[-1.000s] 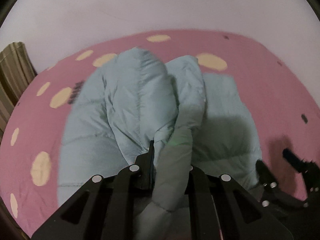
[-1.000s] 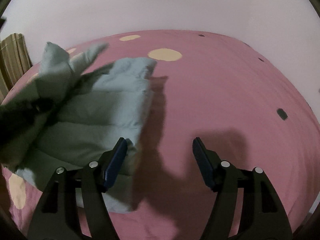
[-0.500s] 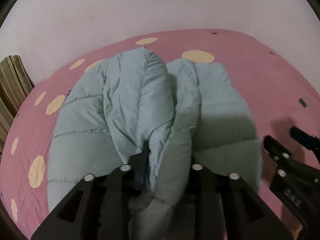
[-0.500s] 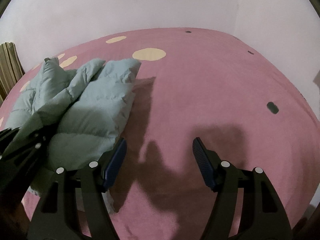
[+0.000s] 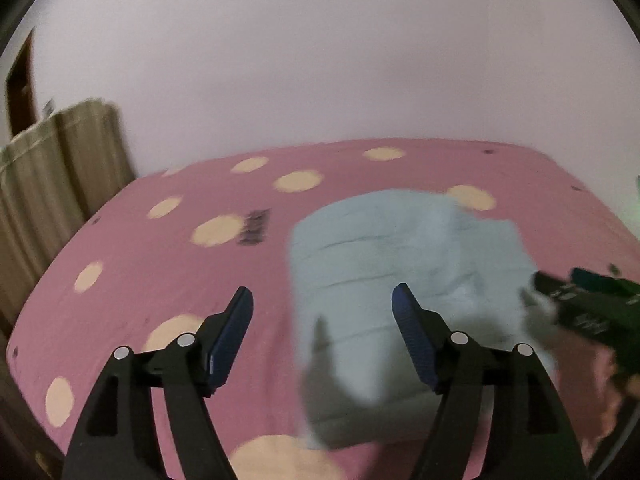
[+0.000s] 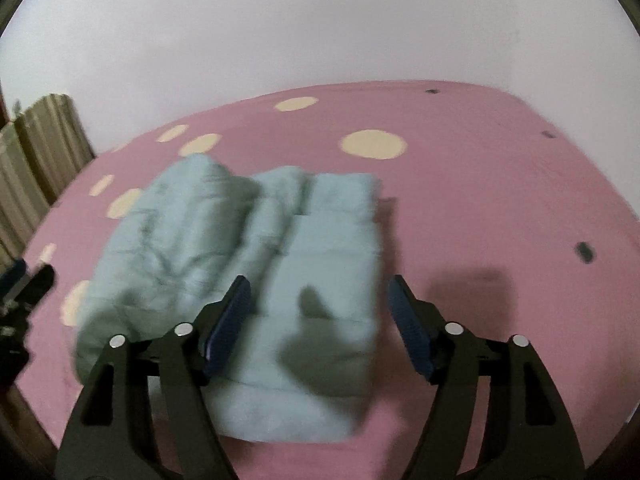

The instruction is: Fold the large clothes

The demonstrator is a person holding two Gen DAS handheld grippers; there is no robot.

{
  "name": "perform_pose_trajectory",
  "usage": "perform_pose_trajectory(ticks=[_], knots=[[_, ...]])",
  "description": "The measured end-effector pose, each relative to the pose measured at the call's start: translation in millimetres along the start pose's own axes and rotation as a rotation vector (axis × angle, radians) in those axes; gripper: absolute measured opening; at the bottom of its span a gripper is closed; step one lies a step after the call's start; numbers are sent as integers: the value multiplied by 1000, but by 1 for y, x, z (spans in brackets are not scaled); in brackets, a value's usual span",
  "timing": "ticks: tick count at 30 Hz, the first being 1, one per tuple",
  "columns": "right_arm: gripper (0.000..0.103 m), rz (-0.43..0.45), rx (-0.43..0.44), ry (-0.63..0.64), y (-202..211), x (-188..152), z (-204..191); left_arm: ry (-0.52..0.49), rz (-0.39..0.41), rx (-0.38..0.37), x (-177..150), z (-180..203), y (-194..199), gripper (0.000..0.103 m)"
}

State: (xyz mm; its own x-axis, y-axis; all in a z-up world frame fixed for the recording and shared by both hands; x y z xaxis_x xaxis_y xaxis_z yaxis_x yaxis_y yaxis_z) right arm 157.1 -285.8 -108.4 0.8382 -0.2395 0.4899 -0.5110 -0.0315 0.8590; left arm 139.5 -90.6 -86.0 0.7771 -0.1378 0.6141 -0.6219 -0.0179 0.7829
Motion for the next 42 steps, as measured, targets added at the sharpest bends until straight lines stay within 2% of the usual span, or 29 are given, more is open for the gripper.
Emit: perform_pose_trajectory(ticks=[4, 7, 10, 11, 12, 13, 15, 20, 25, 34, 37, 42], knots=[[80, -45, 103, 18, -14, 8, -34, 89, -57, 6, -9, -40, -26, 71], [80, -102, 125, 52, -30, 8, -59, 105, -88, -3, -18, -48, -40, 71], [78, -159, 109, 83, -47, 4, -75, 97, -109, -19, -22, -45, -54, 71], [52, -166, 107, 88, -49, 3, -78, 91, -118, -25, -22, -43, -57, 71], [13, -175, 110, 95, -50, 1, -79, 90, -122, -33, -25, -43, -55, 71], [11, -189, 88, 102, -53, 2, -80, 89, -123, -48, -27, -41, -52, 71], [6, -187, 100, 94, -51, 4, -76, 77, -110, -79, -22, -34, -49, 71], [4, -151, 36, 85, -37, 7, -52, 2, -90, -113, -8, -9, -54, 71], [4, -155, -43, 76, -42, -2, -21, -12, -112, -157, -6, 11, -66, 71], [1, -241, -24, 23, -89, -17, 15, -81, -209, -147, -16, 49, -112, 72], [1, -244, -33, 30, -97, -20, 15, -99, -219, -121, -20, 56, -124, 72], [1, -221, -54, 37, -100, -24, 9, -87, -231, -132, -25, 57, -135, 73]])
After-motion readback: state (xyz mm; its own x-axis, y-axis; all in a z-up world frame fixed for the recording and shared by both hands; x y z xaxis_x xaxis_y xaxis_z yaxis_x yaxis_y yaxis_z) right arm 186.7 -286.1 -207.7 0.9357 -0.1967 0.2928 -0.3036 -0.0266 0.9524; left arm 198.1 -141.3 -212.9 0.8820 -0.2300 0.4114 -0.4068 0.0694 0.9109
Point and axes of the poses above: each gripper's, at about its wrist camera, not at the fingertips, and y roughly against the way its jaws point, z to its right, x to its top, the point moved 4 cm from there along -y, roughly the way its jaws point, and after that the axes turned 14 degrees about -z, right-handed, at the moved point
